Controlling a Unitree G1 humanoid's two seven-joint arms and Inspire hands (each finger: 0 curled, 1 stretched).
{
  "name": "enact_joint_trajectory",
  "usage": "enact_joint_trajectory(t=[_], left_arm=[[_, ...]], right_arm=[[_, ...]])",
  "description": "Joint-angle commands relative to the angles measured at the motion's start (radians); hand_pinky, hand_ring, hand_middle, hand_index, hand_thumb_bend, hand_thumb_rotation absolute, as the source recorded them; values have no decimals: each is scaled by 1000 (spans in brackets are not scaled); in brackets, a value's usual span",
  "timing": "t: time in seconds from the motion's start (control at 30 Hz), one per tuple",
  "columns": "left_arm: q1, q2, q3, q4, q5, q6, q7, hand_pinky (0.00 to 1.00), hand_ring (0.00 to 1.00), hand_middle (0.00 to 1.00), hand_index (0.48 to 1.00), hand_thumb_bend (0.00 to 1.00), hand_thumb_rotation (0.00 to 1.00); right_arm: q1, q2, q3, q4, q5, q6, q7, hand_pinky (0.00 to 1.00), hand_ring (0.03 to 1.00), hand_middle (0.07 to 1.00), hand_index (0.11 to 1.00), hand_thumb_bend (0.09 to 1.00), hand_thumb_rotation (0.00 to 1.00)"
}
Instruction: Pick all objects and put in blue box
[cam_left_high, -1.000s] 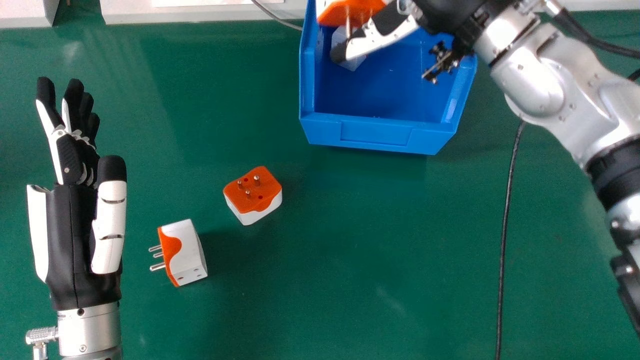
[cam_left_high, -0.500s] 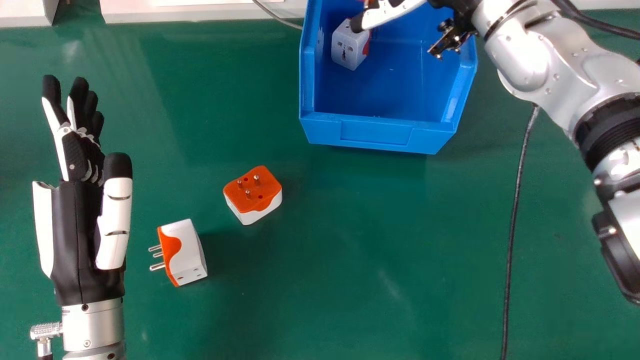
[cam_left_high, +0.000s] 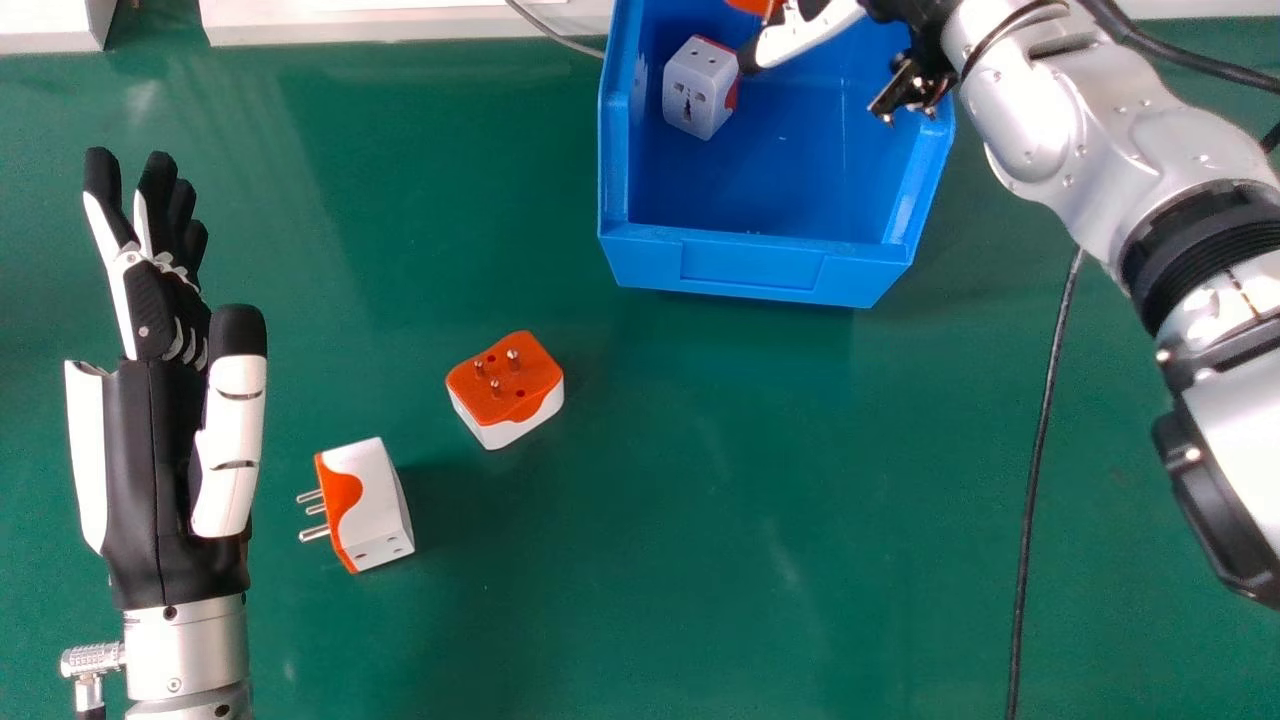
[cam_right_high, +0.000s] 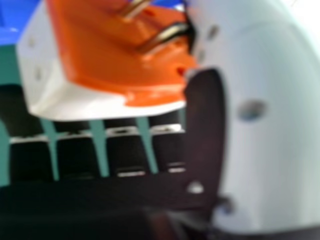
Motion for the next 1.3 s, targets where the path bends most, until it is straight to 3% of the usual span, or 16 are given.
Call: enact_joint_trajectory(t=[0.0,0.1,0.33,0.67,0.8,0.87,0.9,0.93,1.0,1.03,1.07,1.13,1.27], left_arm=[[-3,5,4,-12,0,-23,3,1000,1000,1000,987,489,854],[-3,4,2,-14,0,-18,2,1000,1000,1000,987,489,853],[-4,9,1,-10,-14,-18,-6,1000,1000,1000,987,487,850],[-4,4,2,-8,-6,-11,0,1000,1000,1000,988,464,847],[0,3,0,-16,-10,-2,-1,1000,1000,1000,986,458,847],[1,4,-1,-21,-13,2,-2,1000,1000,1000,982,447,847],[2,4,-1,-24,-13,6,-2,1000,1000,1000,982,447,847],[3,4,-1,-27,-13,8,-1,1000,1000,1000,980,442,847],[1,5,-1,-27,-13,11,-1,1000,1000,1000,980,442,847],[0,5,-1,-25,-12,12,-1,1000,1000,1000,978,437,847],[-2,5,0,-24,-13,14,-2,1000,1000,1000,978,437,847],[-5,5,0,-24,-11,16,-1,1000,1000,1000,972,424,845],[-9,8,3,-23,-6,15,1,1000,1000,1000,968,415,844]], right_arm=[[-52,4,-2,1,20,17,6,330,384,484,518,516,0],[-47,18,17,9,3,48,-4,340,387,485,517,516,0],[-49,46,48,28,2,121,22,352,389,487,515,517,0],[-49,72,43,30,19,157,28,361,396,484,513,518,0],[-53,73,41,30,27,150,57,368,394,486,518,517,0],[-55,70,34,29,36,142,88,438,472,555,584,670,42],[-57,68,31,29,40,139,109,438,472,555,584,670,42],[-59,67,28,29,43,136,124,462,507,591,619,731,71],[-61,65,24,28,49,135,144,462,507,591,619,731,71],[-66,63,19,26,56,131,163,505,568,648,672,785,118],[-70,61,17,24,62,128,178,505,568,648,672,785,118],[-74,58,15,21,68,123,189,591,705,784,804,891,244],[-70,52,11,17,67,107,173,644,793,872,890,957,322]])
